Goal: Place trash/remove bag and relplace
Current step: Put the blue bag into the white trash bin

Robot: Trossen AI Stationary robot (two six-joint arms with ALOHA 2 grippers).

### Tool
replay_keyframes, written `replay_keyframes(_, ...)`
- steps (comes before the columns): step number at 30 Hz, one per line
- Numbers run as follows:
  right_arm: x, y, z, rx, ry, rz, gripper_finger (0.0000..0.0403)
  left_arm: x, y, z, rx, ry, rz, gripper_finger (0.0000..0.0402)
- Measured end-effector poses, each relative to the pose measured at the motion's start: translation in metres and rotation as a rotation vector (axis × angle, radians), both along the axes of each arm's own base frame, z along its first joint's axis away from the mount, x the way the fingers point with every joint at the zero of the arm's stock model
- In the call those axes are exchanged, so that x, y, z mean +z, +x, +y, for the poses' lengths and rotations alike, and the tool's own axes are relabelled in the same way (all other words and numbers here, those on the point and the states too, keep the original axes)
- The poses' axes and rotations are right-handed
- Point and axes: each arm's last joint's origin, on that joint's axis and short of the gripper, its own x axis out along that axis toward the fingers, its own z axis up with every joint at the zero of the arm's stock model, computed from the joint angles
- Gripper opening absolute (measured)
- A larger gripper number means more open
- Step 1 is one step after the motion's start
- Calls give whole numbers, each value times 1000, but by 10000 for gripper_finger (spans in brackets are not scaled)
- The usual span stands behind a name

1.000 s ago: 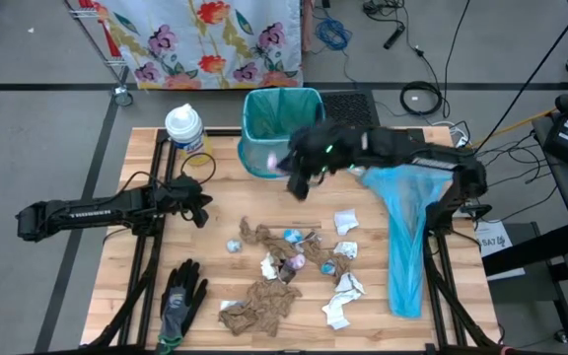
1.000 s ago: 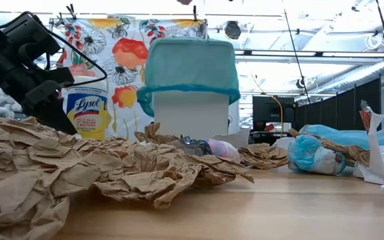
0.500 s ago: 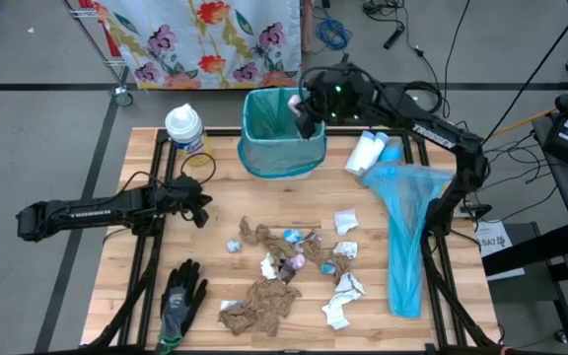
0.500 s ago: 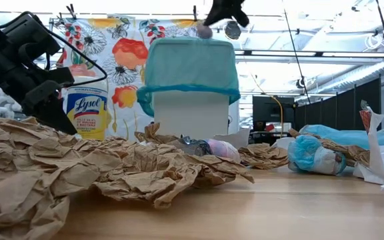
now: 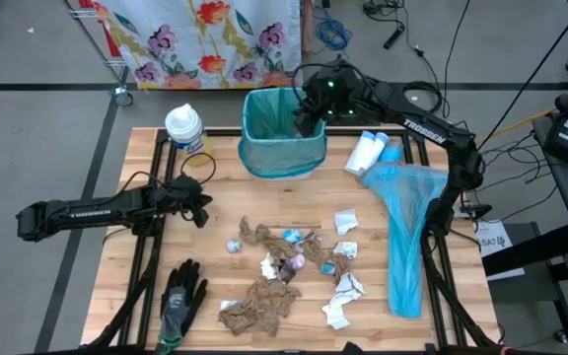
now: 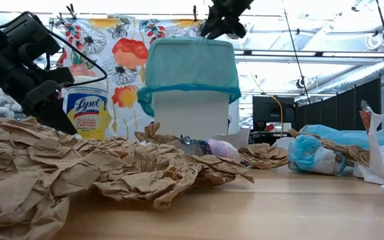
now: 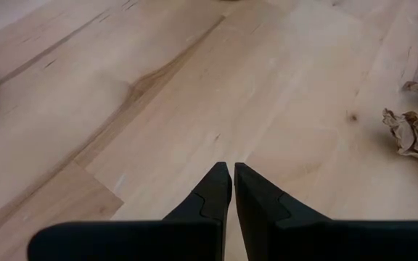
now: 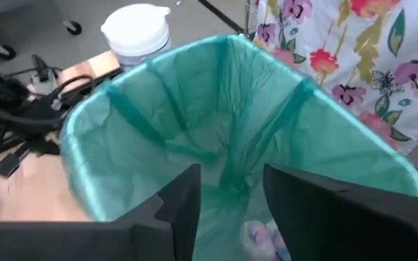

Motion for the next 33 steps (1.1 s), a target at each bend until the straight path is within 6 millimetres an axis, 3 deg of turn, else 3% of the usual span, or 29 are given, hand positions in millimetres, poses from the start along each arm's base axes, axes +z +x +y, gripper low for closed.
replay_keyframes(9,20,-33,47,8,187,31,136,0,0,0,2,-1,-1,27)
replay_keyframes(13,18,-44,73,-32,330,104,131,0,0,-1,113,-156,-74,27)
replay_keyframes(16,13,-45,92,-80,419,156,131,0,0,-1,189,-233,-109,27)
replay_keyframes(24,7,-43,157,-248,473,197,130,0,0,-1,181,-229,-104,27)
replay_keyframes(28,-2,-41,199,-316,448,206,130,2,3,-3,61,-237,-116,27)
replay_keyframes(33,-25,-33,243,-406,447,269,130,27,6,-5,-52,-246,-119,23)
